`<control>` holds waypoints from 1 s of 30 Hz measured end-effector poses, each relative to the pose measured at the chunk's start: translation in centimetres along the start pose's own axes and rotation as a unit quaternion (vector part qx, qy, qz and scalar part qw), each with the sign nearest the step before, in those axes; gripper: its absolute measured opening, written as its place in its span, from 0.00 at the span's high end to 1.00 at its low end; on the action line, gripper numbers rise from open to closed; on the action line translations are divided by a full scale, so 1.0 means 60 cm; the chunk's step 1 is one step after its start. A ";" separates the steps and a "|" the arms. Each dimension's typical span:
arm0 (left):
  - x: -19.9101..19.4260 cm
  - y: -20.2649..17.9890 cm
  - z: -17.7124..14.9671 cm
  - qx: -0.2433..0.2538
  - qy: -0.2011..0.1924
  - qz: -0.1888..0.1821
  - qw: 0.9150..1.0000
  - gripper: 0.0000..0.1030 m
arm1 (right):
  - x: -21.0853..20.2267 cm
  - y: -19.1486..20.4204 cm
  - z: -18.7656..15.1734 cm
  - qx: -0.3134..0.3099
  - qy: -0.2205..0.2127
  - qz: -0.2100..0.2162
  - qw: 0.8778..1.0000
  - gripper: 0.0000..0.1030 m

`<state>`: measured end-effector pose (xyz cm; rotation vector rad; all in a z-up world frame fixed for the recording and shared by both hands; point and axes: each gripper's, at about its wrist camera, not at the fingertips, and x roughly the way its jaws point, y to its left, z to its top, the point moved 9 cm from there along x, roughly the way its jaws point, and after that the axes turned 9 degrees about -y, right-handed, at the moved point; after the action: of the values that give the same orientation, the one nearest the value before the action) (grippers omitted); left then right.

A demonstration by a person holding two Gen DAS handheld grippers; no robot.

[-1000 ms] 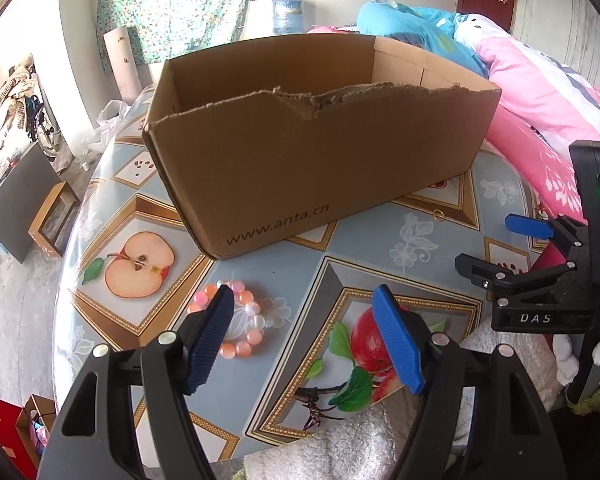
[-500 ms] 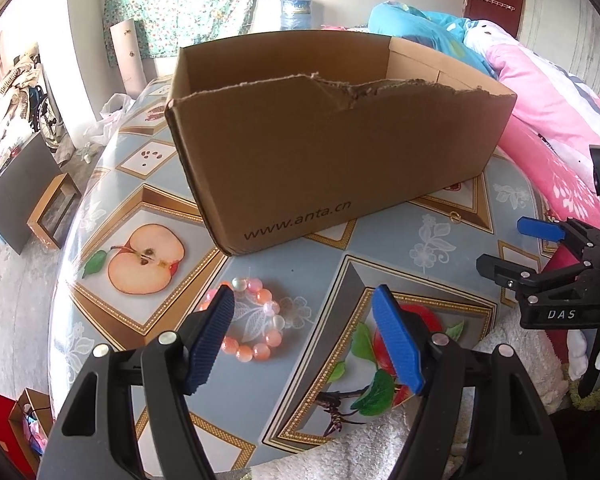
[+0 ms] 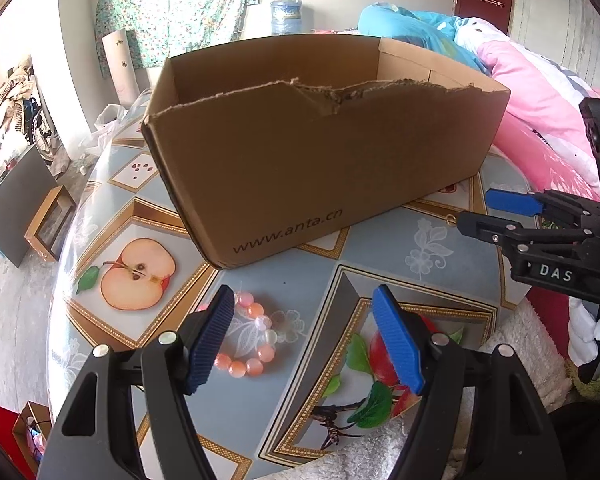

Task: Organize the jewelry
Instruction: 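Close the right tool on the small gold ring, then close the left tool on the pink bead bracelet while the right tool holds the ring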

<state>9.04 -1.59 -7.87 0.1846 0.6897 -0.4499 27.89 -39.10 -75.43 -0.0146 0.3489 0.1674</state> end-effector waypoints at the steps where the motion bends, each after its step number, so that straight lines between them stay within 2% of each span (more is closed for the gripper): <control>1: 0.001 -0.002 0.001 0.000 0.000 -0.001 1.000 0.32 | 0.003 0.000 0.001 0.004 0.001 -0.001 1.000 0.53; 7: 0.005 -0.010 0.009 0.005 -0.001 -0.009 1.000 0.32 | 0.033 0.007 -0.005 0.007 0.016 -0.010 1.000 0.75; 10: 0.006 -0.011 0.010 0.004 -0.002 -0.012 1.000 0.32 | 0.038 0.011 -0.004 -0.003 0.013 -0.021 1.000 0.76; 16: 0.010 -0.008 0.008 -0.001 0.003 -0.012 1.000 0.32 | 0.049 0.022 0.005 -0.023 0.004 -0.026 0.999 0.86; 21: 0.011 -0.005 0.011 0.000 0.002 -0.011 1.000 0.32 | 0.058 0.031 0.012 -0.030 0.001 -0.029 0.999 0.88; 22: 0.011 -0.005 0.011 0.000 0.002 -0.012 1.000 0.32 | 0.045 0.053 0.004 -0.030 0.001 -0.029 0.999 0.89; 30: 0.012 -0.009 0.014 0.002 0.000 -0.013 1.000 0.32 | 0.047 0.035 0.010 -0.011 0.002 -0.018 1.000 0.90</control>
<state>9.74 -2.57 -7.70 0.1790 0.6911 -0.4767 30.37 -36.55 -75.82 -0.0434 0.3506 0.1367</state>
